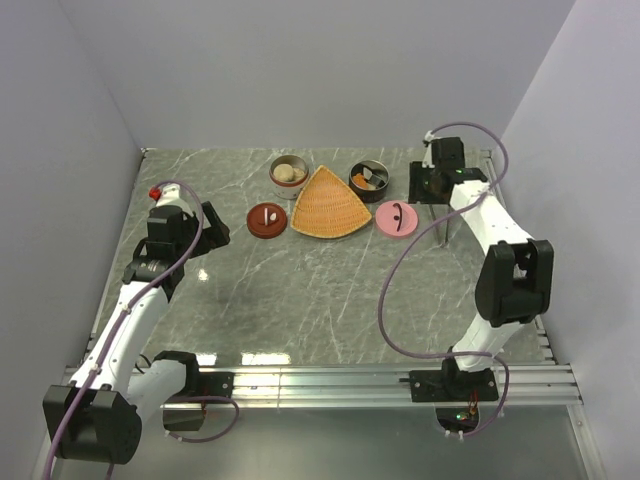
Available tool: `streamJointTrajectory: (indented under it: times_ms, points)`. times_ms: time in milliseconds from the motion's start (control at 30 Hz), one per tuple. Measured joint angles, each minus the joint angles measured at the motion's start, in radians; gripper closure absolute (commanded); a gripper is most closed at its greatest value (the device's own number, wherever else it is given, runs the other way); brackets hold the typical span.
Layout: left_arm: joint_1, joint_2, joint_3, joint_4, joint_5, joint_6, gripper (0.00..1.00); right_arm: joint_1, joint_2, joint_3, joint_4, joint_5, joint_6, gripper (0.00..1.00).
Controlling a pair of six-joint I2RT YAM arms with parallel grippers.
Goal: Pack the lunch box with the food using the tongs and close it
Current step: Pick up the lid of the lunch box with the right arm
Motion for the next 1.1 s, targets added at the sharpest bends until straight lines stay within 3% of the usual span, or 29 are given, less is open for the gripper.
streamJointTrajectory:
  times_ms: [600, 800, 967, 1100]
  points:
    - [0.0, 0.011, 0.001, 0.0, -0.001, 0.001, 0.01, 0.069, 0.219, 0.064, -0.01, -0.03, 0.047, 0.53]
    - [0.0, 0.021, 0.002, 0.0, -0.001, 0.003, 0.0, 0.079, 0.263, 0.072, -0.013, -0.031, 0.047, 0.61]
    - [0.0, 0.021, 0.002, 0.0, -0.001, 0.008, 0.0, 0.083, 0.299, 0.072, -0.016, -0.034, 0.046, 0.78]
    - [0.0, 0.023, 0.002, 0.0, -0.001, 0.01, 0.0, 0.084, 0.304, 0.072, -0.022, -0.033, 0.046, 0.81]
